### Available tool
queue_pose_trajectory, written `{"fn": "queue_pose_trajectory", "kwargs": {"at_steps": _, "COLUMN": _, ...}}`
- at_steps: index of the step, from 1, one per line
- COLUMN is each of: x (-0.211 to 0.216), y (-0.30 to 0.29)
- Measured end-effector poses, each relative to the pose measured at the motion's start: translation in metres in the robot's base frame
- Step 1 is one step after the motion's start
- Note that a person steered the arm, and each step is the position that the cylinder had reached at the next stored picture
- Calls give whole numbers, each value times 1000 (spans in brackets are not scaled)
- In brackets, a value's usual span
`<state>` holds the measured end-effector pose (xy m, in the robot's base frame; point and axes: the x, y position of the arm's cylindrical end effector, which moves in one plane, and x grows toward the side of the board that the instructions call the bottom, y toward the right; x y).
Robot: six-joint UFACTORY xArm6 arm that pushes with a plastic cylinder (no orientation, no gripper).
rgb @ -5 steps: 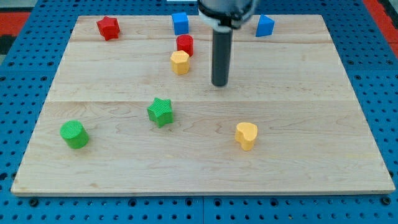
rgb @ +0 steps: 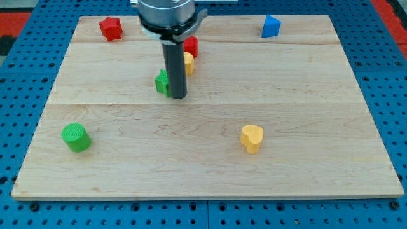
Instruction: Push the green star below the hexagon
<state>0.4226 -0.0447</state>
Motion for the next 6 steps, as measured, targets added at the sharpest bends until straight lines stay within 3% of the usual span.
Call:
{"fn": "queue_pose_trajectory", "kwargs": {"at_steps": 1, "x": 32, "y": -45}}
{"fn": "queue_pose_trajectory", "kwargs": {"at_steps": 2, "x": 15, "y": -95}}
{"fn": "queue_pose_trajectory", "kwargs": {"at_steps": 3, "x": -21, "y": -103}}
{"fn": "queue_pose_trajectory", "kwargs": {"at_steps": 5, "x": -18, "y": -26}}
{"fn": "queue_pose_trajectory", "kwargs": {"at_steps": 6, "x": 18, "y": -31}}
